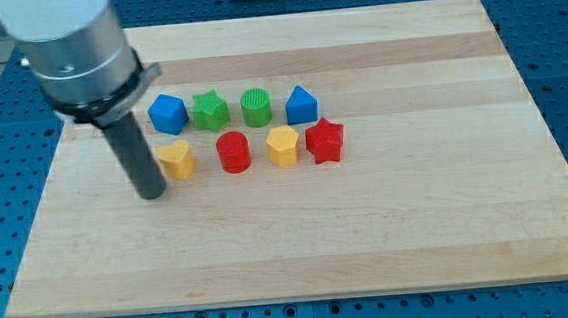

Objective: Move the red star towards the bottom right of the board

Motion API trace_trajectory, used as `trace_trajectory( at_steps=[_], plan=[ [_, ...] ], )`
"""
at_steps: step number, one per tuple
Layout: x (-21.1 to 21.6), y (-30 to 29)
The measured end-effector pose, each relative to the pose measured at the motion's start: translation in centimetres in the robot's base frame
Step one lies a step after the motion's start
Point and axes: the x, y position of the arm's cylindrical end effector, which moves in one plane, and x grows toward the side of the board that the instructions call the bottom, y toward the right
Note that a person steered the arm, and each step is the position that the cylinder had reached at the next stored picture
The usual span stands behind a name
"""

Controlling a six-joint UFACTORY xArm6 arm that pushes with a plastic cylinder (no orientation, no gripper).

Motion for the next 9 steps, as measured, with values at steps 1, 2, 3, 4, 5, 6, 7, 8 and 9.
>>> trace_trajectory(
  at_steps=[1,2,3,4,5,6,7,8,9],
  plan=[
    [-1.4,-4.5],
    [-4.7,-5.7],
    [-6.0,-2.0],
    [-6.0,4.9],
    [-6.0,11.6],
    [-6.0,16.6],
    [-6.0,19.0],
    [-5.4,21.6],
    [-4.7,25.4]
  ],
)
